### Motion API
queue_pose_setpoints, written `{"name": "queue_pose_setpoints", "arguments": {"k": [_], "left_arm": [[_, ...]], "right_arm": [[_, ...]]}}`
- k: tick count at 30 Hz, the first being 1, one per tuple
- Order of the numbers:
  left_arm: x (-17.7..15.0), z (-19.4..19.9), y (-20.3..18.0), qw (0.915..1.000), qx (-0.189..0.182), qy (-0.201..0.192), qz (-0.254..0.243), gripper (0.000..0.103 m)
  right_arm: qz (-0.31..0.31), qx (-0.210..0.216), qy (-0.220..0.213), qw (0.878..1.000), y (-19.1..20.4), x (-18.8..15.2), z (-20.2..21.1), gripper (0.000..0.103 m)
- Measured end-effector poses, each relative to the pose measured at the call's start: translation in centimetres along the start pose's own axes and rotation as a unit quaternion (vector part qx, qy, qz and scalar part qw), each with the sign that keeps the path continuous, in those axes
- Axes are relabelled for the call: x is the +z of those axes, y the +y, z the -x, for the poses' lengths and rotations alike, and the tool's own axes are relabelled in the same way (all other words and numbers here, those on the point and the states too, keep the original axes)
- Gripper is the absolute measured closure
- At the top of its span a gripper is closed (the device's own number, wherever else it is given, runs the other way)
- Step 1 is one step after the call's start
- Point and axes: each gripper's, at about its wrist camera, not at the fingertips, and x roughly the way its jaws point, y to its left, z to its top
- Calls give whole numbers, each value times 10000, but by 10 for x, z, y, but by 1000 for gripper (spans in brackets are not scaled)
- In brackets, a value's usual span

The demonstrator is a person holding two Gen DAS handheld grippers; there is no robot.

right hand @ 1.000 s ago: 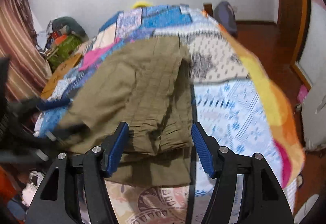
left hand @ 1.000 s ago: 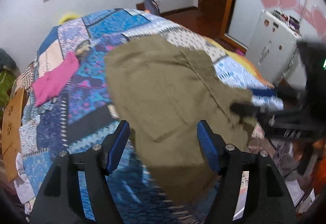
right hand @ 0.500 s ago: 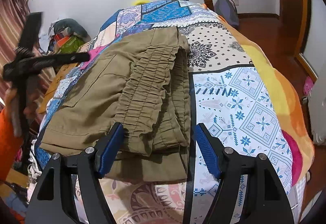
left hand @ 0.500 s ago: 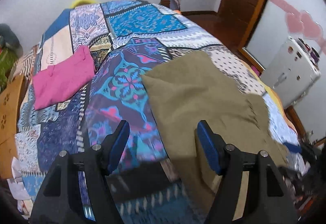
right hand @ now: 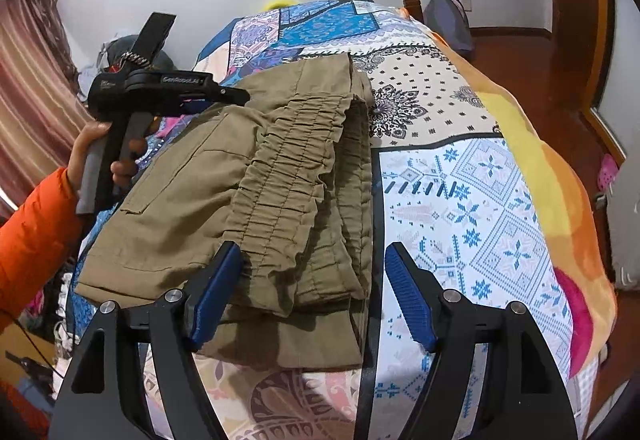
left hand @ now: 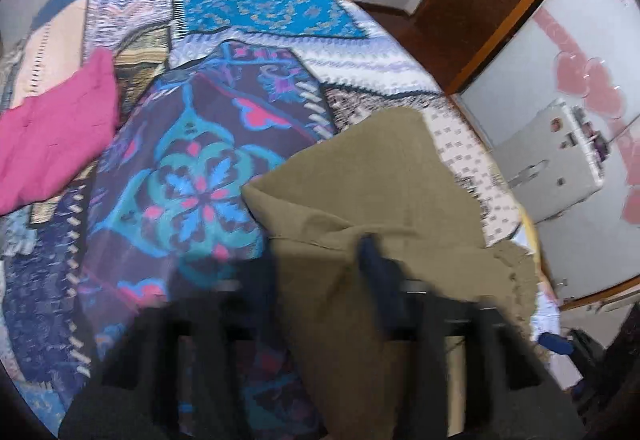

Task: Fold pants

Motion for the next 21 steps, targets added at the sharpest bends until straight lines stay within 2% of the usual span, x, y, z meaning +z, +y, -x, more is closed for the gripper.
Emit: {"name": "queue_pose_setpoints", "arguments": {"k": [4, 10, 12, 16, 18, 21], "left_arm": [[3, 3, 9, 9999, -19, -33, 141, 90], [-12, 42, 17, 9975, 579, -400, -54, 95], [-28, 60, 21, 9954, 833, -457, -129, 95], [-69, 88, 28, 9921, 1115, -562, -110, 95], [-91, 98, 29, 9895, 1305, -619, -85, 95], [-121, 111, 29, 9872, 1440, -689, 57, 95]], "right_arm": [[97, 23, 51, 9999, -2, 4, -3, 33], [336, -165, 145, 9992, -9, 20, -14, 33], [446, -340, 201, 9982, -11, 31, -20, 33], [461, -734, 179, 9961, -12, 55, -25, 33], [469, -658, 77, 9967, -5, 62, -19, 33], [416, -311, -81, 9986, 12, 62, -8, 33]]}}
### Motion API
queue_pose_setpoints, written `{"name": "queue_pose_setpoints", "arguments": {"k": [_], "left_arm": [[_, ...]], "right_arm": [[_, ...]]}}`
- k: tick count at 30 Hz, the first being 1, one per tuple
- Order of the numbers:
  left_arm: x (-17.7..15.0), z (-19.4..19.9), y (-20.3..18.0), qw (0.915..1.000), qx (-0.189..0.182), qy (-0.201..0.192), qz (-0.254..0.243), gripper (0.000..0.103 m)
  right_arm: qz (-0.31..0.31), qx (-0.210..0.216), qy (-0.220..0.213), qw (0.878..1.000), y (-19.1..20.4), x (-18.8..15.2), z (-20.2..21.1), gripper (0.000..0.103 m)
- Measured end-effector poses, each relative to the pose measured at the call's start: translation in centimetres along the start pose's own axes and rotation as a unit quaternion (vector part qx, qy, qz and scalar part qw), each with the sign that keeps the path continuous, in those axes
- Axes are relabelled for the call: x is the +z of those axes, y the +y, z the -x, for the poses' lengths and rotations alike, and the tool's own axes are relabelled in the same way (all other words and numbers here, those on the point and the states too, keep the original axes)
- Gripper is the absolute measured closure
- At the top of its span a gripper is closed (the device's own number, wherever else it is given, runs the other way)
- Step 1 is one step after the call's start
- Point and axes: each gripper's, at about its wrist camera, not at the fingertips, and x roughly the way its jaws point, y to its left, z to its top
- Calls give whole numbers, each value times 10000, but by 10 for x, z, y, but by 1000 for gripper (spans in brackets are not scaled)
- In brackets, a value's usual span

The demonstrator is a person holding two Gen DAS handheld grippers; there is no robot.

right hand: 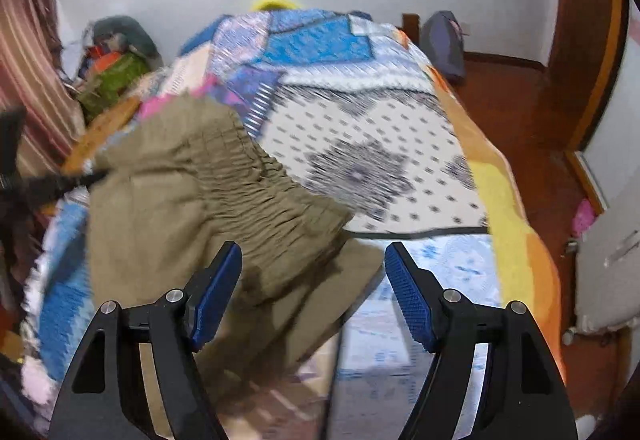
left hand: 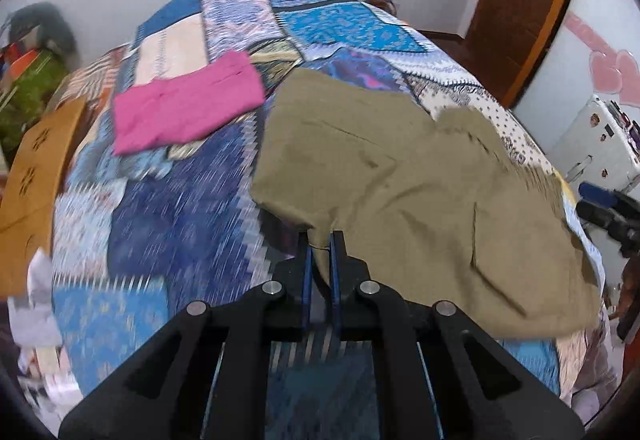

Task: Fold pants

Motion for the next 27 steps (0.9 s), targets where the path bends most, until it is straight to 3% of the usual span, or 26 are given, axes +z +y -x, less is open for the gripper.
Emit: {"name": "queue_pose_setpoints", "arguments": {"k": [5, 11, 17, 22, 25, 27], "left_arm": [[-34, 22, 8, 9996, 11, -39, 264, 95], [-61, 41, 18, 9961, -216, -154, 845, 95], [-75, 48, 16, 9961, -160, -132, 858, 93], [-82, 56, 21, 9961, 221, -96, 852, 85], [-80, 60, 23, 9957, 744, -91, 551, 85], [-73, 67, 25, 9963, 704, -146, 479, 85]], "right_arm": [[164, 205, 39, 9996, 31, -18, 7, 33], [428, 90, 403, 9982, 48, -48, -15, 34], [342, -99, 282, 9990, 38, -34, -28, 34], [404, -177, 308, 9986, 38, -26, -29, 35], [546, -238, 224, 9980, 43, -24, -18, 36], [575, -168, 72, 9982, 47, -19, -8, 36]]}}
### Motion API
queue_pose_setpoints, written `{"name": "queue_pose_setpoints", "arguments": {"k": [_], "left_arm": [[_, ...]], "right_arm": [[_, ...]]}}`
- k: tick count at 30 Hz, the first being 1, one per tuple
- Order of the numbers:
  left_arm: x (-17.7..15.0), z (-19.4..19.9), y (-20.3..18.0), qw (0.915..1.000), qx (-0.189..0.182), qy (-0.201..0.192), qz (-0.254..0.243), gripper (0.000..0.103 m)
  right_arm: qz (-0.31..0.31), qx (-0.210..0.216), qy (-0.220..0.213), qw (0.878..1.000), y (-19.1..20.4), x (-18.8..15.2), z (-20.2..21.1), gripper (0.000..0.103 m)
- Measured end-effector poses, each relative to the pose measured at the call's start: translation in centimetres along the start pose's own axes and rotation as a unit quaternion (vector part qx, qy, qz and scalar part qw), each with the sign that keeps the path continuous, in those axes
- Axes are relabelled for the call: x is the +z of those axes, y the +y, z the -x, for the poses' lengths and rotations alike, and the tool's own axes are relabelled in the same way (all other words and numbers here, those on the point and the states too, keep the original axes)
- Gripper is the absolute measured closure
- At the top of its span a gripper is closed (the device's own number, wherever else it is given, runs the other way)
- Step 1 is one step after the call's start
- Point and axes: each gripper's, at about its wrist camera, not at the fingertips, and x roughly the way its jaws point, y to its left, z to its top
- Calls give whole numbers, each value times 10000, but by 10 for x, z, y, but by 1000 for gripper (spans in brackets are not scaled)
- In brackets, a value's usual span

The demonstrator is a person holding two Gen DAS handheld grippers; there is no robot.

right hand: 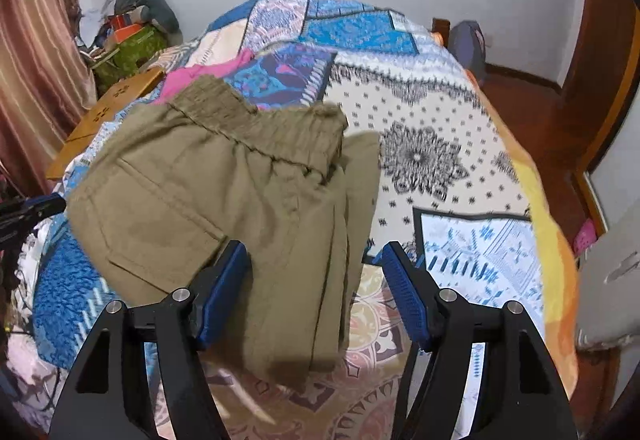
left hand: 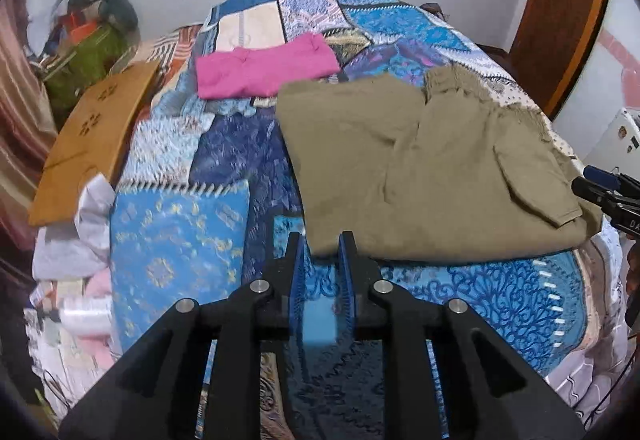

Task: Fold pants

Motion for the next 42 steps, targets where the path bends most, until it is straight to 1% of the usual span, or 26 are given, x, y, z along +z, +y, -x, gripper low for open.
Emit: {"name": "queue_pose_setpoints", "arguments": {"k": [2, 5, 8, 10, 12, 14, 15, 17, 20, 21, 23, 24, 27, 31, 32, 33, 34, 36, 40, 42], "left_arm": [[12, 10, -1, 9996, -257, -152, -25, 85], [31, 23, -18, 9974, -477, -444, -310, 85], [50, 26, -39, 9933, -818, -581, -566, 84], [61, 18, -53, 9889, -1221, -519, -668, 84], [68, 11, -62, 9850, -1488, -502, -719, 84], [73, -2, -72, 9828, -1629, -428, -757, 84], [75, -11, -76, 9807, -1764, -352, -767, 84], [75, -29, -84, 9789, -1875, -145, -799, 84], [65, -58, -94, 9830, -1567, 164, -945, 84], [61, -65, -94, 9832, -1547, 218, -946, 84], [57, -69, -91, 9828, -1626, 195, -859, 84], [57, -67, -88, 9826, -1656, 183, -823, 84], [52, -62, -80, 9838, -1559, 171, -869, 84], [34, -48, -67, 9840, -1368, 122, -1137, 83], [30, -46, -64, 9841, -1322, 104, -1184, 81], [26, -43, -62, 9846, -1261, 72, -1207, 75], [22, -40, -59, 9856, -1165, 43, -1226, 74], [15, -36, -53, 9879, -934, 41, -1238, 74], [4, -30, -38, 9888, -1084, 77, -1027, 74], [0, -25, -34, 9915, -769, 26, -1046, 68]], "right_arm": [[41, 49, -186, 9998, 4, 5, 9, 36], [168, 146, -495, 9985, 15, 18, 19, 36], [276, 318, -602, 9973, 26, 27, 16, 36], [358, 509, -544, 9966, 36, 31, 7, 37], [418, 761, -385, 9955, 45, 33, -6, 42], [419, 939, -128, 9946, 50, 30, -23, 50], [401, 1007, -29, 9941, 52, 29, -30, 51], [353, 1076, 96, 9935, 52, 25, -42, 51], [292, 1125, 92, 9932, 49, 20, -48, 52], [298, 1097, 94, 9935, 48, 20, -48, 54], [340, 1047, 105, 9939, 48, 18, -47, 54], [367, 1026, 102, 9940, 46, 15, -45, 54], [369, 970, 100, 9946, 42, 10, -39, 54], [220, 898, 139, 9956, 27, 1, -28, 54], [181, 889, 147, 9958, 23, -1, -26, 54], [142, 908, 150, 9957, 19, -5, -21, 54], [130, 914, 145, 9956, 17, -8, -18, 54], [164, 750, 135, 9970, 15, -14, -10, 54], [170, 492, 137, 9986, 10, -24, -1, 54], [71, 364, 148, 9992, 3, -29, 2, 54]]}}
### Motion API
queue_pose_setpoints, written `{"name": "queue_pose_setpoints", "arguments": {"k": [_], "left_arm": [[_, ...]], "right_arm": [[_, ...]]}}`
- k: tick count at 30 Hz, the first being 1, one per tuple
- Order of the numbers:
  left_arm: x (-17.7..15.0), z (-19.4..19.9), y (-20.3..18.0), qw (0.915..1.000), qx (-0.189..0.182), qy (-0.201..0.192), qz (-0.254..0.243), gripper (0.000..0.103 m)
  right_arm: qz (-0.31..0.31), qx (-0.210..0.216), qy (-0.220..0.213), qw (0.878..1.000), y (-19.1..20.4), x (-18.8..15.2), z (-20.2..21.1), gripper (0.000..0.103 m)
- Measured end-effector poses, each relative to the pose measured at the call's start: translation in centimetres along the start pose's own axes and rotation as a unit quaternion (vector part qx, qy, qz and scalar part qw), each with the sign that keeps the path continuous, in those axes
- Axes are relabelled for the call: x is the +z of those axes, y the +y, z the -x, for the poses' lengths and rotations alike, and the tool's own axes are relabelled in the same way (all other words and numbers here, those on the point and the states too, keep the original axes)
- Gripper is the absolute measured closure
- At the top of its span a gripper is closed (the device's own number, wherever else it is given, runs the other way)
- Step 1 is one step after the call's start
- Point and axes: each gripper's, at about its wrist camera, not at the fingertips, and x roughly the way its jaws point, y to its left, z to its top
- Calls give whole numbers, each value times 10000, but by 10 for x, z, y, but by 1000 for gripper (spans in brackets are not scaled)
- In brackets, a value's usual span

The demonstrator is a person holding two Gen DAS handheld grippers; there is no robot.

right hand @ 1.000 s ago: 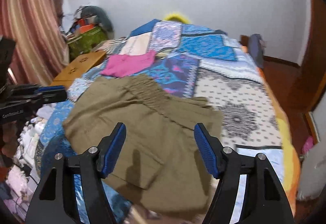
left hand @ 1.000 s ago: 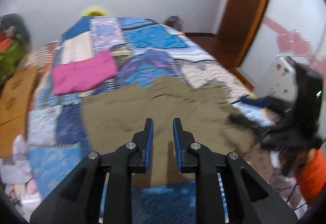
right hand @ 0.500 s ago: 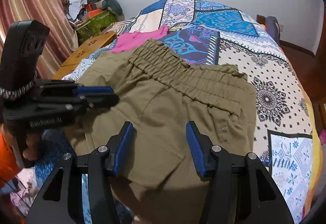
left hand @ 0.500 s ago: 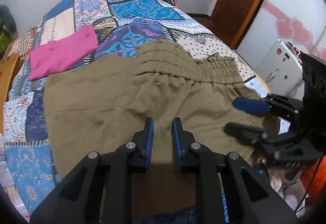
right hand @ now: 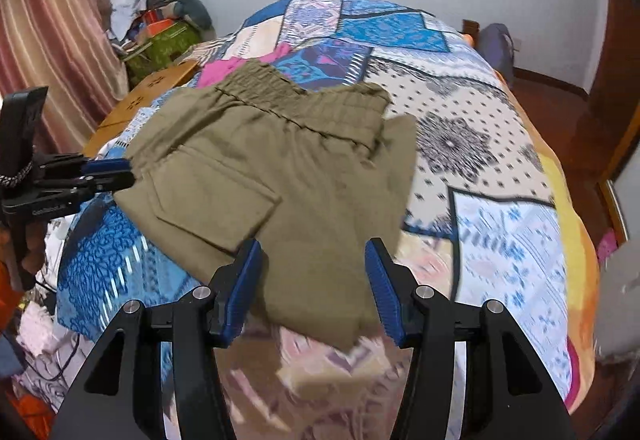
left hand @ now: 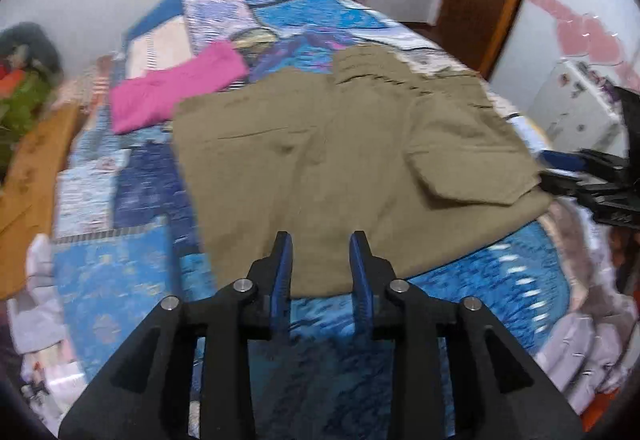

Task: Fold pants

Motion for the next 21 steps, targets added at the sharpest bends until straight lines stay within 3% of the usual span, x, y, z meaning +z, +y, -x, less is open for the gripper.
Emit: {"name": "queue_pose_setpoints", "arguments": {"k": [2, 5, 6, 8, 11, 18, 21], "left_arm": [[-7, 4, 6, 9998, 221, 25, -5, 67], [-17, 4, 23, 9992, 278, 177, 221, 64], [-18, 5, 29, 9990, 244, 210, 305, 59], [-22, 5, 40, 9982, 270, 262, 463, 57], [-24, 4, 52, 9954, 708, 391, 507, 57], [-5, 16, 74, 9939, 379, 109, 1028, 57], [12, 16, 74, 9937, 164, -16, 1110, 57]], "right_arm": [[-157, -5, 30, 9999, -8, -5, 3, 53], [-521, 196, 28, 9984, -22, -12, 7, 51], [-550, 181, 27, 9983, -23, -13, 9, 51], [-475, 33, 11, 9989, -22, -13, 11, 51], [-353, -269, 47, 9990, -22, -13, 16, 51], [-342, -617, -36, 9975, -34, -4, 33, 48], [-396, -584, -147, 9974, -35, 6, 33, 41]]}}
